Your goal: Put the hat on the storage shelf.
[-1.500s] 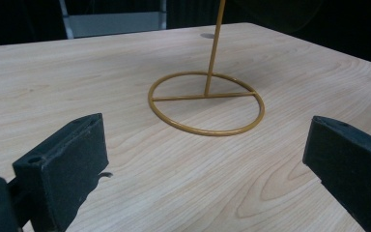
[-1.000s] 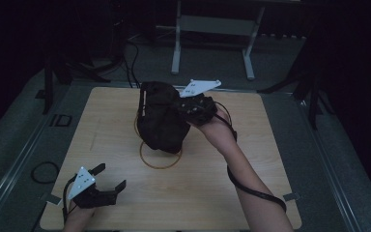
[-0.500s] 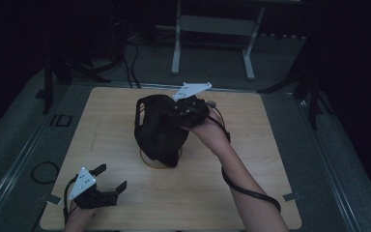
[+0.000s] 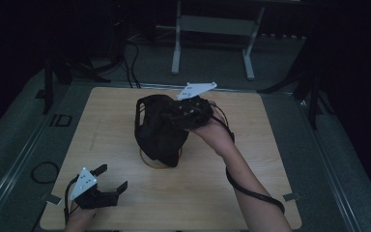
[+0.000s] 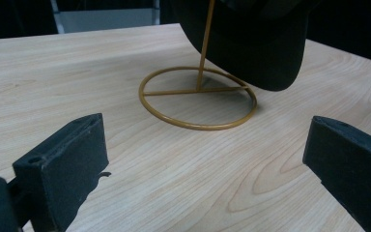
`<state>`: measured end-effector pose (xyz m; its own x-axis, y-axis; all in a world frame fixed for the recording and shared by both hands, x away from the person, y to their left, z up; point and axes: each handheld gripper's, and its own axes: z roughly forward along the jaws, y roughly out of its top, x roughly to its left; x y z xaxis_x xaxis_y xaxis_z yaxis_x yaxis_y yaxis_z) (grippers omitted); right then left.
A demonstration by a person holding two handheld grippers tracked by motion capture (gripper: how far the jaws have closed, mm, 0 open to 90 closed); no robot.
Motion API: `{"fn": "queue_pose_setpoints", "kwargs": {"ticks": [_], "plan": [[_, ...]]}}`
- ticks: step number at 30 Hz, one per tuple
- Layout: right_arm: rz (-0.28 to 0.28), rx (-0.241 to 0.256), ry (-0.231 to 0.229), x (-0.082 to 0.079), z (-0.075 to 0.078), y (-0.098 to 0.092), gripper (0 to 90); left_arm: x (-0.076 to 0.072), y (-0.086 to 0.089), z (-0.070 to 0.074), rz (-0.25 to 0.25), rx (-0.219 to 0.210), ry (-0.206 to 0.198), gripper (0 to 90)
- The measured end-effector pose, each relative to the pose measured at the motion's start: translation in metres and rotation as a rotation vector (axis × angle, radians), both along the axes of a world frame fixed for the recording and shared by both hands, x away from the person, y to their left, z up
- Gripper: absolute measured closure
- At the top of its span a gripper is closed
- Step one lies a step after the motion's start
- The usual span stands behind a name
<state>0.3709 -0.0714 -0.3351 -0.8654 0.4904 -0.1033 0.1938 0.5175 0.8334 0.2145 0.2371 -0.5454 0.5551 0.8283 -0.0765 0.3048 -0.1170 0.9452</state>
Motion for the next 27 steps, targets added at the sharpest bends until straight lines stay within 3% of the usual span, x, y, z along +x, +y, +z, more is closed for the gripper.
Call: {"fn": "queue_pose_setpoints", "kwargs": {"ticks": [7,13,18,20,27], "plan": [[-0.005,-0.006,0.005,-0.002,-0.003,-0.008,29.0,0.0,-0.002,-0.001,-0.003,0.009,0.003,2.5],[0.009,0.036,0.022,-0.008,-0.005,-0.019,25.4,0.0,-0.002,-0.002,-0.004,0.01,0.007,2.5],[0.026,0.052,0.032,-0.015,-0.01,-0.031,13.7,0.0,-0.002,-0.002,-0.007,0.009,0.011,2.5],[0.022,0.079,0.041,-0.017,-0.013,-0.038,13.6,0.0,-0.003,-0.003,-0.009,0.014,0.012,2.5],[-0.006,0.086,0.036,-0.019,-0.028,-0.057,13.3,0.0,-0.004,-0.003,-0.016,0.009,0.015,2.5]]}}
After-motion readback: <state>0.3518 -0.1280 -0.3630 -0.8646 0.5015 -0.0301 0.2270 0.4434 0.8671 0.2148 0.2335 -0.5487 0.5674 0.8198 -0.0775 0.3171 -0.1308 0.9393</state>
